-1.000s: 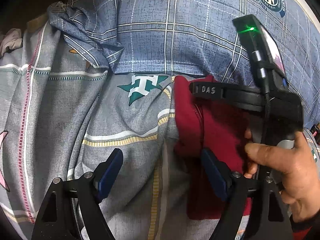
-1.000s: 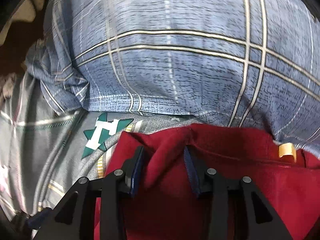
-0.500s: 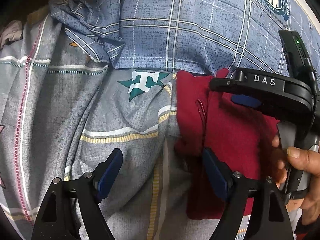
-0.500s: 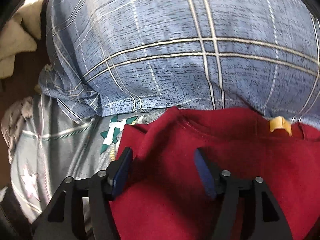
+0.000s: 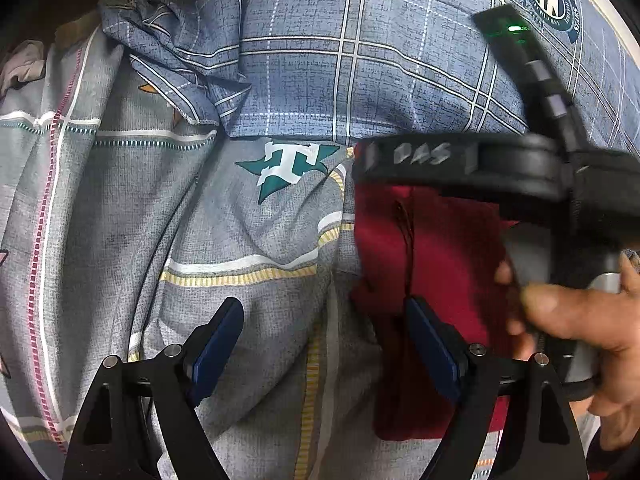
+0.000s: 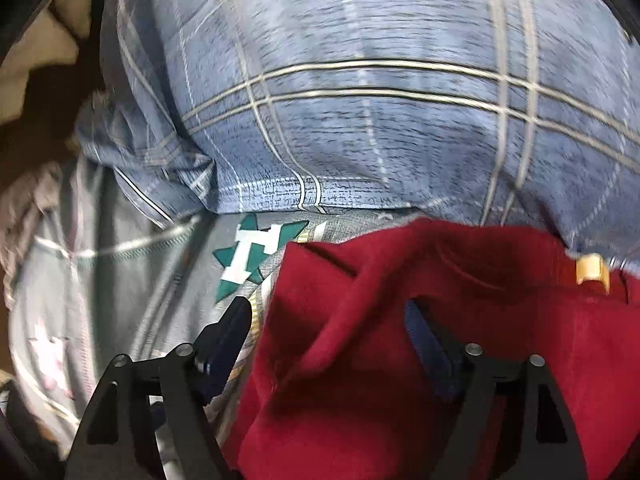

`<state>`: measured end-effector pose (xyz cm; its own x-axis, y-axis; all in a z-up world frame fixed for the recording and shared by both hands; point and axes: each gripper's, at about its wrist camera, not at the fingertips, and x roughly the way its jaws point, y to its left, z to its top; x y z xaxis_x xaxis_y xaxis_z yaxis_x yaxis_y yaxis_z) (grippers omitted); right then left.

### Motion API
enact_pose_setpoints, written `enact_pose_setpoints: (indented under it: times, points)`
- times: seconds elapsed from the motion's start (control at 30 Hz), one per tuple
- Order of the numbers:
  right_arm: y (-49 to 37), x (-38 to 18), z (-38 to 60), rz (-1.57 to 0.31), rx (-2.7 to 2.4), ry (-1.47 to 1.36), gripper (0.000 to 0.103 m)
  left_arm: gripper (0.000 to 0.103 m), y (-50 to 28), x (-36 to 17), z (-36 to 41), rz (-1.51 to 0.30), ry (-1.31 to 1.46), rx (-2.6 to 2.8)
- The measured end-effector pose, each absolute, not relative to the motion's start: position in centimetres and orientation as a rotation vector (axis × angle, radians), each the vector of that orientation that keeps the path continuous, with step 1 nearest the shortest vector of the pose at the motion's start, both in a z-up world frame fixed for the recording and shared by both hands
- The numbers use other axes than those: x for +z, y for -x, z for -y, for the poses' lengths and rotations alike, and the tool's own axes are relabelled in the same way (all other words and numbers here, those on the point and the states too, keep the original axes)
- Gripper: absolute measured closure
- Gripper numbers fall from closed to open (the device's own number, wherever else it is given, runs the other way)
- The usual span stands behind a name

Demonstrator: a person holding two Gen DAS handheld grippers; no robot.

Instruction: Fold small clothes

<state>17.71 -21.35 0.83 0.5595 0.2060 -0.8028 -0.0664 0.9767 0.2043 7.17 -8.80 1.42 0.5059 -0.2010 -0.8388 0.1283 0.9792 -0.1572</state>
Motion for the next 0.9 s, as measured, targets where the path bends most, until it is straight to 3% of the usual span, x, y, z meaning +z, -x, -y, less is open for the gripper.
enact_pose_setpoints:
  times: [0.17,0.47,0.7,0.9]
  points:
    - [-17.7,-0.2,20.1,-0.945,0.117,-0.029,0.020,0.019,-7.1,1.4,8.7,-1.022,0.081,-0.199]
    - [-16.6,-0.6,21.0,-0.903,0.147,-0.054,0.015,0.016,-7.2,1.2,8.8,-1.022,0.075,-0.194]
    - [-12.6,1.1,26.6,-0.821,0.209,-0.342,0.016,0.016,-6.9,1.7,8.7,-0.992,0.076,-0.190]
    - [-8.4,0.4,31.4,-0.788,0.176,-0.383,0.015,0.016,-6.4,1.9,8.8,-0.964,0.074,-0.183]
